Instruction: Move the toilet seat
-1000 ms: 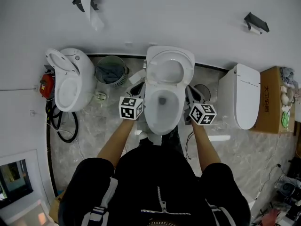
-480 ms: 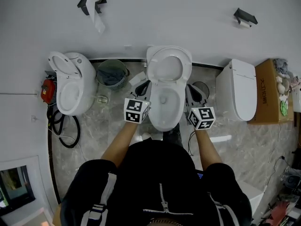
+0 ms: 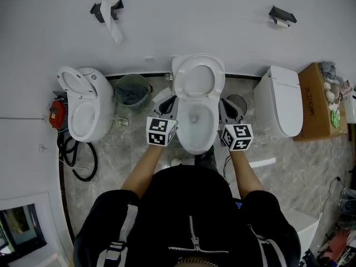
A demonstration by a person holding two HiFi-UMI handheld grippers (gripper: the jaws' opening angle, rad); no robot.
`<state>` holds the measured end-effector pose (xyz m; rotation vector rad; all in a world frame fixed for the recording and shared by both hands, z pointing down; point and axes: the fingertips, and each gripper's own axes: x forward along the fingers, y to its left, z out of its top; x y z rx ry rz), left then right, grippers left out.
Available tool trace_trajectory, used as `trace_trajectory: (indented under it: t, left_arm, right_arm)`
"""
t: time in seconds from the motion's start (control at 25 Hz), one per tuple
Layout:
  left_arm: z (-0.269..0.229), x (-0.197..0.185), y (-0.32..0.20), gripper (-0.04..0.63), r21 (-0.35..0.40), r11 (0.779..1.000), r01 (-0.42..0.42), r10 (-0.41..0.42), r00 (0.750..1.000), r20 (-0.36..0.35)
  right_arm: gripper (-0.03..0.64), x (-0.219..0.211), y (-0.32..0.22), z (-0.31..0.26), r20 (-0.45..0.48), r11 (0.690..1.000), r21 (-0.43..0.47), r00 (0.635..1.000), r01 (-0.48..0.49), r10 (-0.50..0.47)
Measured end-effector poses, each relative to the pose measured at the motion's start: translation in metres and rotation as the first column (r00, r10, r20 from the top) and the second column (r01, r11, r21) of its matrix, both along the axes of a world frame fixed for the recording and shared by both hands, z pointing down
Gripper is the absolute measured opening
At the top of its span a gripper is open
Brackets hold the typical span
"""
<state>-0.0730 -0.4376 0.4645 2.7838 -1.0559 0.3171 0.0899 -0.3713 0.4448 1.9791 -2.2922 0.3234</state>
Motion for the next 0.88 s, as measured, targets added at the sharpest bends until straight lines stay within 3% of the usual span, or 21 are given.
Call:
trace_trajectory:
  t: [0.56, 0.88]
  left_arm:
    - [0.001, -0.025, -0.008, 0.003, -0.015, 0.999, 0.031, -0.031, 0.999, -0.004]
    - [0.004, -0.019, -0.012, 0.003, -0.022, 0.999, 0.034, -0.034, 0.999, -0.004]
  right_arm:
    - [0.002, -0.02, -0.013, -0.006, -0.013, 0.999, 0.005, 0.999, 0.033, -0.033]
    - [0.001, -0.013, -0.015, 0.003, -0.004, 1.0, -0.013, 1.0, 0.025, -0.025]
